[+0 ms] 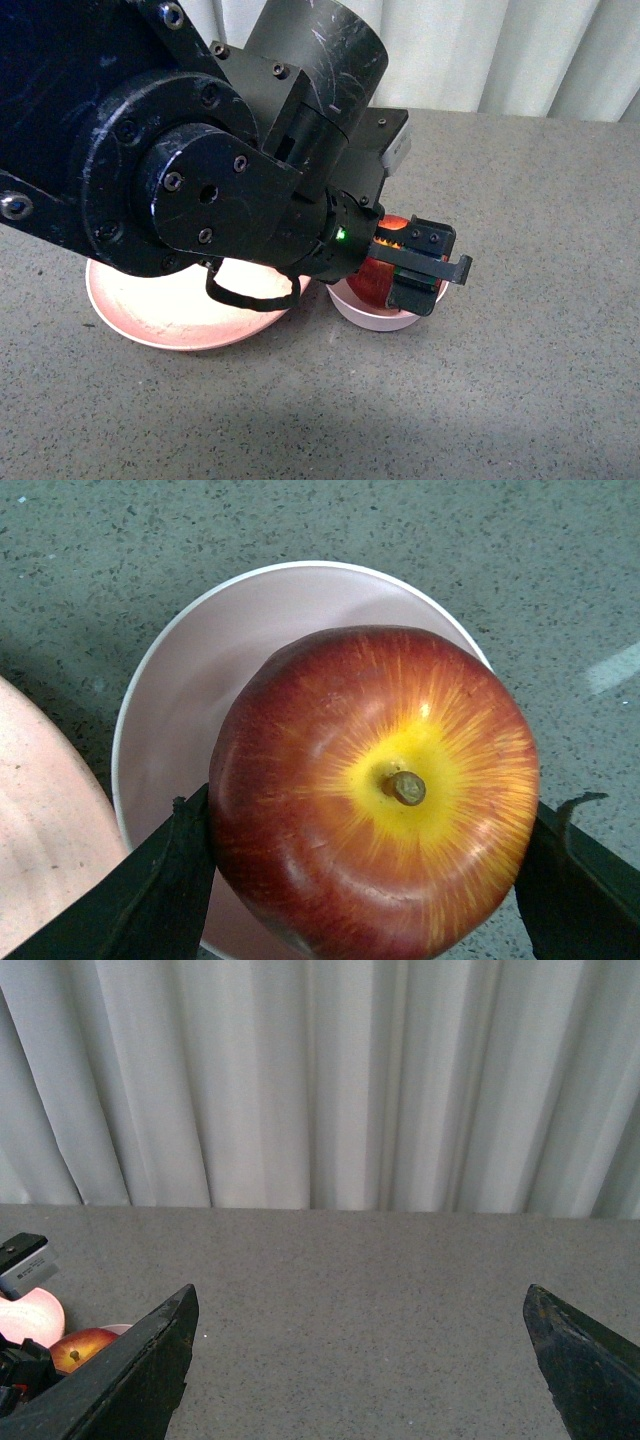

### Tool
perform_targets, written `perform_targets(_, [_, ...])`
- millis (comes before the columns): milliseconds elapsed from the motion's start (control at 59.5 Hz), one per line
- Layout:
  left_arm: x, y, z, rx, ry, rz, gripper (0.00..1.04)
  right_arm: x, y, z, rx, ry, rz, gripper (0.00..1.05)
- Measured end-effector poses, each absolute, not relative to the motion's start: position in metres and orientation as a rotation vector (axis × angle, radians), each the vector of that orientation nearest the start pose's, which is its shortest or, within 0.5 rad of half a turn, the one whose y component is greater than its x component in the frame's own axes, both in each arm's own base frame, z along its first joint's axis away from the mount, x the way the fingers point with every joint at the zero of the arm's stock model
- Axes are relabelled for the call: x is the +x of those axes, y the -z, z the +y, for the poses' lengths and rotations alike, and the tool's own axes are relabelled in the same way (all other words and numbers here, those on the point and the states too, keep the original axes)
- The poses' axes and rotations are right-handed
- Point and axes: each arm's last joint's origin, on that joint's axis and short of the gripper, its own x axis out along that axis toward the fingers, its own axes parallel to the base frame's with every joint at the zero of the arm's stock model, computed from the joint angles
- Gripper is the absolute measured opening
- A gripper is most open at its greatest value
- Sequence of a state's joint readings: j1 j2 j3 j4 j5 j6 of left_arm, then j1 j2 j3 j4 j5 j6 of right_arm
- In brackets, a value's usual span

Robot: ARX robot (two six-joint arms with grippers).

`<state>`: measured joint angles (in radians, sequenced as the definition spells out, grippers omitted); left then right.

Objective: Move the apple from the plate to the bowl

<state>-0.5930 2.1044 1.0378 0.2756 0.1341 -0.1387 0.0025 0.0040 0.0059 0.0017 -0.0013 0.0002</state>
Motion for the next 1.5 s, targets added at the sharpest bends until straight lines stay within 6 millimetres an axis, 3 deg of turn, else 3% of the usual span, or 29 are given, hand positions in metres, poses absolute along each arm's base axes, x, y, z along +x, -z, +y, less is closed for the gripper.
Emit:
perform_targets(269, [0.324,-0.071,-0.223,0.065,0.629,0.843,0.74,0.098,-0.165,0.000,0.000,-0.004,-0.004,0.95])
perform_targets(403, [0.325,-0.072,-0.222,0.061,0.627,0.839,0.93,0.098,-0.165,0.000,0.000,-0.004,-0.004,0.95])
perform_targets(437, [0.324,-0.075,-0.221,0.053,0.628,0.822,1.00,0.098,-0.165,0.000,0.000,-0.004,-0.004,0.95])
perform_targets(672, [0.320,-0.108,-0.208,-0.005,0.576,0.688,0.98,0.098,-0.165,0.000,0.000,-0.003,-0.004,0.95])
perform_targets(773, [0.317,-0.125,-0.193,-0.057,0.496,0.609,0.98,0.098,-0.165,0.000,0.000,-0.004,-0.004,0.95])
perform_targets(891, [0.303,-0.141,-0.152,-0.184,0.335,0.521,0.98,0.098,-0.165,0.000,0.000,-0.004,-0.004,0.95])
perform_targets(1042, [0.282,-0.146,-0.117,-0.240,0.203,0.481,0.98,0.098,-0.165,0.000,0.000,-0.004,-0.004,0.95])
perform_targets(1176, [0.262,-0.150,-0.099,-0.240,0.130,0.464,0.98,0.098,-0.165,0.000,0.000,-0.003,-0.004,0.95])
perform_targets(1345, [0.237,-0.157,-0.071,-0.077,0.013,0.048,0.65,0.098,-0.165,0.000,0.000,-0.003,-0.003,0.95])
perform_targets(1496, [0.215,-0.164,-0.050,-0.033,0.010,0.002,0.40,0.098,-0.165,0.000,0.000,-0.003,-0.004,0.95])
